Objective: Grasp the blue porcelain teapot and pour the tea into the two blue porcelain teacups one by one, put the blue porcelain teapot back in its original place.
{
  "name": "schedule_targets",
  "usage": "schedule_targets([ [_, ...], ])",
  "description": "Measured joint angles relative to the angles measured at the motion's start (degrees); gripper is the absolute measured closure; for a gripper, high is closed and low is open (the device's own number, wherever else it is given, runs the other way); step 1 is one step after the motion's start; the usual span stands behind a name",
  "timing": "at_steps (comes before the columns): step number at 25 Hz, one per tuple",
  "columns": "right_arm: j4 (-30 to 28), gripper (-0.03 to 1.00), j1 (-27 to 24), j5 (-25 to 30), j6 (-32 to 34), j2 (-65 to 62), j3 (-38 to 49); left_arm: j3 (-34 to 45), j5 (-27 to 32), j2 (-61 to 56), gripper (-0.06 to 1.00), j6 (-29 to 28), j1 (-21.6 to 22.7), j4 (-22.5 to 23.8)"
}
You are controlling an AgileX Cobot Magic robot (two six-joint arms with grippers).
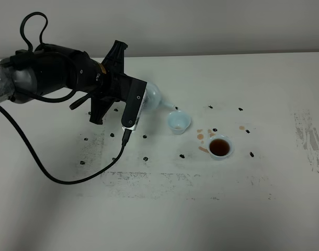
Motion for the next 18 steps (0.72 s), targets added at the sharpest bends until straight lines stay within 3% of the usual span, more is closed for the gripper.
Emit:
schedule_targets([
  [18, 0.0, 0.41, 0.0, 0.0, 0.0, 0.0, 0.0, 0.0, -2.9, 0.9, 0.91, 0.1, -0.5, 5.5],
])
